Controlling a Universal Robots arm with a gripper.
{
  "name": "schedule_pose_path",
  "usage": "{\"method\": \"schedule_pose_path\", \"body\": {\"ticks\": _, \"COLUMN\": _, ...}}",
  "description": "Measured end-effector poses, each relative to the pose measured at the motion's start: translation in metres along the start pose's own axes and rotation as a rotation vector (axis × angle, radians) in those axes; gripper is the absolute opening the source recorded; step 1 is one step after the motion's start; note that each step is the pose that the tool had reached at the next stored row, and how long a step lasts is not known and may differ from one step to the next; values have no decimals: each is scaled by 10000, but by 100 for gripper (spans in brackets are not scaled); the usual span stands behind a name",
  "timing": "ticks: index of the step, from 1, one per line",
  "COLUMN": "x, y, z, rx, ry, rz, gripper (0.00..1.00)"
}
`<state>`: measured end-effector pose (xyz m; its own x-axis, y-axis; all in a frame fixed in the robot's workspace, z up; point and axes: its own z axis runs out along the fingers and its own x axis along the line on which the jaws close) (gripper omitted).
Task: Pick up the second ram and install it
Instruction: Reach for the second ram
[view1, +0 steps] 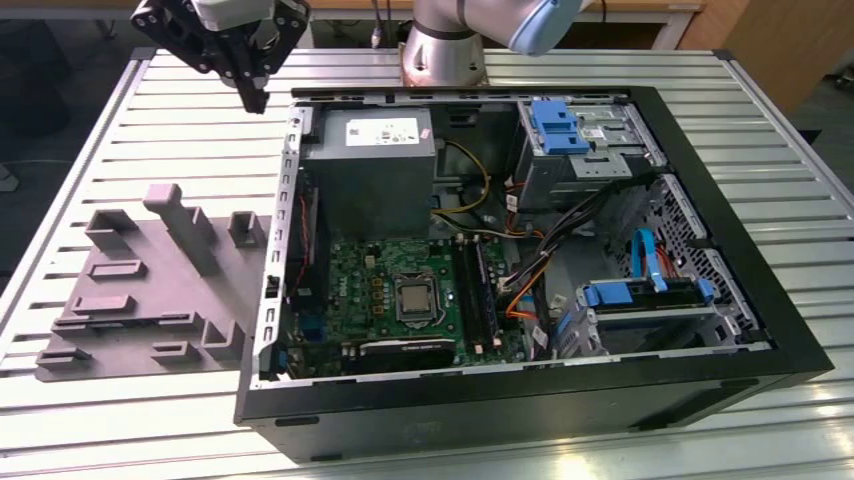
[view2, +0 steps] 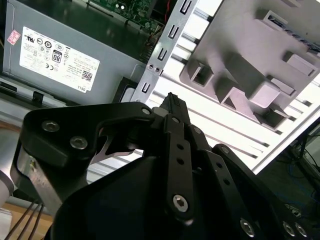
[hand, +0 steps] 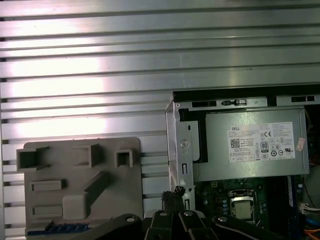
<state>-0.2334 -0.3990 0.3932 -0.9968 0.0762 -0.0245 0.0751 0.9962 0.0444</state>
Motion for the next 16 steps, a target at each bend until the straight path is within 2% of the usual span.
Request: {"method": "schedule_pose_path", "body": {"ticks": 16, "x": 90, "y": -7, "z": -2, "rx": 0, "ry": 0, "rz": 1, "gripper": 11}}
